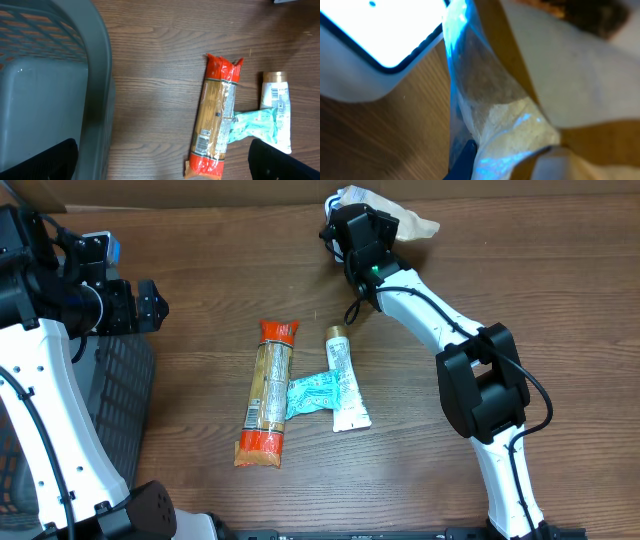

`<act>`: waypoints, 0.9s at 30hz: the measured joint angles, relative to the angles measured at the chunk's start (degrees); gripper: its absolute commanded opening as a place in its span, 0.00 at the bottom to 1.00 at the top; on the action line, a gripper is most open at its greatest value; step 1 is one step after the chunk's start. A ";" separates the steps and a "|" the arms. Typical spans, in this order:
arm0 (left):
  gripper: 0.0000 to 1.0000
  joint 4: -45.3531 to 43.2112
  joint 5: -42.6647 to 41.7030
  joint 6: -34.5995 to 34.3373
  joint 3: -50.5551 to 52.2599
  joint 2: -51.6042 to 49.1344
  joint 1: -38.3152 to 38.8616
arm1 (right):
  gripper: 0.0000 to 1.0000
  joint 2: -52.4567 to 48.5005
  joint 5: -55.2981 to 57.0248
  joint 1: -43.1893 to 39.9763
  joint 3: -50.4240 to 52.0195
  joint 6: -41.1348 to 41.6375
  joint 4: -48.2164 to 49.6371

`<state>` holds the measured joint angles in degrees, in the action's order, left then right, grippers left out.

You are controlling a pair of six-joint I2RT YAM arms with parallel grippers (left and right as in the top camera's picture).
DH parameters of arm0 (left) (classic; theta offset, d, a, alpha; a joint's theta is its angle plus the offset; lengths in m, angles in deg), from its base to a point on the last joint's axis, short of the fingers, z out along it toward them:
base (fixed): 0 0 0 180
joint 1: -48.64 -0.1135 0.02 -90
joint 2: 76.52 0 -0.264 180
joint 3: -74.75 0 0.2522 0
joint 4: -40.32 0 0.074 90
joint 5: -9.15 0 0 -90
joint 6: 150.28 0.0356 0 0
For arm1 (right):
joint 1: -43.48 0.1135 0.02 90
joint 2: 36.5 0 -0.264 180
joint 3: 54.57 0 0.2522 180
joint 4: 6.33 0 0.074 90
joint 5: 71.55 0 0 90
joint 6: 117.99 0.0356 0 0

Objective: Scan the item barcode
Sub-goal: 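Hold the pouch in front of the white scanner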

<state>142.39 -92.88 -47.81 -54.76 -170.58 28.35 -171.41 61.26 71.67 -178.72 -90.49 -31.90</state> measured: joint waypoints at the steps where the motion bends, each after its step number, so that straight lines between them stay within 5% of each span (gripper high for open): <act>1: 1.00 0.00 0.00 0.00 0.00 0.00 0.00 | 0.04 0.00 -0.24 -0.02 0.00 0.02 0.50; 19: 0.99 0.00 0.00 0.00 0.00 0.00 0.00 | 0.04 -0.28 -0.72 -0.02 0.00 1.86 -0.68; 27: 1.00 0.02 0.00 0.00 0.00 0.00 0.00 | 0.04 1.90 -2.82 0.13 0.22 13.14 -10.60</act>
<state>142.42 -92.88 -47.81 -54.76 -170.58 28.35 -169.51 58.44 71.80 -178.50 -77.35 -42.50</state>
